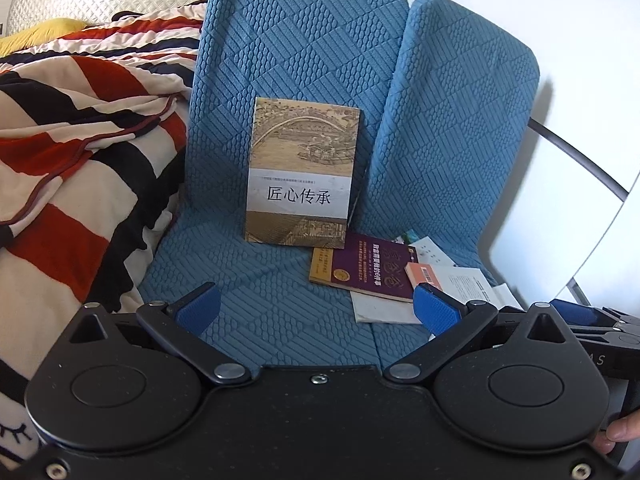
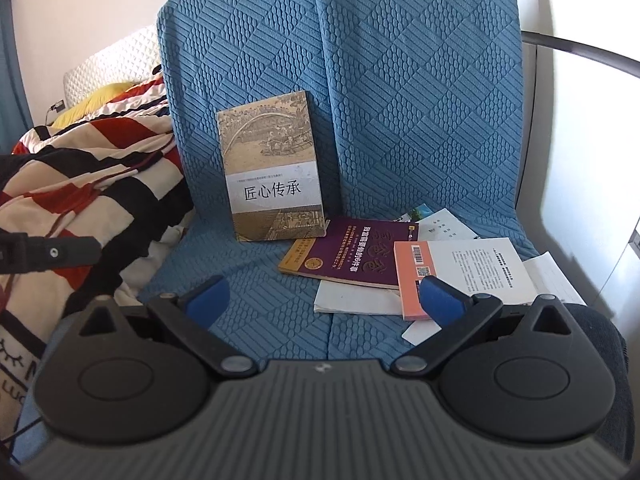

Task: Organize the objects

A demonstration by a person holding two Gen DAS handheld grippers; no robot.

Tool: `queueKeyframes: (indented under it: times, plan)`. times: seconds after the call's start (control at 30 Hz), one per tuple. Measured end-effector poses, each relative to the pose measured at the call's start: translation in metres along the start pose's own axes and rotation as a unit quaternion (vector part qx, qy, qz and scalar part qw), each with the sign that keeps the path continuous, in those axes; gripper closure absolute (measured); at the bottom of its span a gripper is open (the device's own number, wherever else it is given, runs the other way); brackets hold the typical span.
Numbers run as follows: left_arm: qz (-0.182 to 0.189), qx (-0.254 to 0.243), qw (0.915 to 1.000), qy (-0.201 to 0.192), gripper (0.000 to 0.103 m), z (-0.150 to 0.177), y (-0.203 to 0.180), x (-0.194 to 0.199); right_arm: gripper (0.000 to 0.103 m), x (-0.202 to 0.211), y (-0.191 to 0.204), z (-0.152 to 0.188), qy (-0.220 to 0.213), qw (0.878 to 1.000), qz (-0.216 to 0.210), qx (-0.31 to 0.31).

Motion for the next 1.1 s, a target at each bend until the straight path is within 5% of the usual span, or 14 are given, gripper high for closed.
queueKeyframes:
  times: [0.43, 0.9, 1.1]
  plan:
    - [0.013, 0.025, 0.9996, 0.007, 0.0, 0.032, 0.003, -0.072, 0.0, -0.046, -0.008, 0.013, -0.005, 1.0, -0.001, -0.004]
    - [-0.007, 0.027, 0.9993, -0.026, 0.0, 0.011, 0.014, -0.146, 0.0, -0.107, -0.019, -0.006, -0.008, 1.0, -0.011, -0.02]
    - [-0.026, 0.028, 0.9993, -0.003, 0.0, 0.017, 0.037, -0.192, 0.0, -0.142, -0.022, -0.015, -0.007, 1.0, -0.026, -0.01]
Point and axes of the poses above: each gripper's, at about its wrist camera, not at the fingertips, and x roughly against the way its jaws point, y to its left, z to its underside, the point moved 3 cm from there along -x, roughly the way its jaws point, and after that the axes turned 12 degrees about -y, right-handed, at the moved point
